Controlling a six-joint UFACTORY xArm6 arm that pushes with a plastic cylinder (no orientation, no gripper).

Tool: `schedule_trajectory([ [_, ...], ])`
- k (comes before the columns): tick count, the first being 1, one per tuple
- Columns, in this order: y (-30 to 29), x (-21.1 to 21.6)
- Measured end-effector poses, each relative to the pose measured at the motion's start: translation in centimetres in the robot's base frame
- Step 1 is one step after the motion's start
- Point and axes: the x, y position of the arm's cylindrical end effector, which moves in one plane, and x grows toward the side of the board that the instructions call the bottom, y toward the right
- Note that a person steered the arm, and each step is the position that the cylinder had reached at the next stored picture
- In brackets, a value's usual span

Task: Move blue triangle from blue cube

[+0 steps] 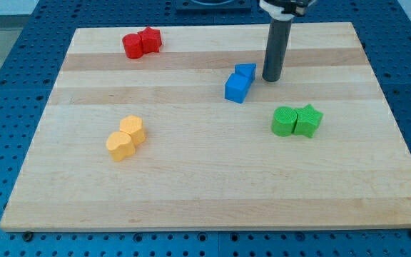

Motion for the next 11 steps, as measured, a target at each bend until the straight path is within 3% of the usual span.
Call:
schedule_trajectory([
  [2,-0.6,-0.2],
  [6,-10.5,0.0],
  [9,-13.2,-3.1],
  [11,-19.2,-1.6],
])
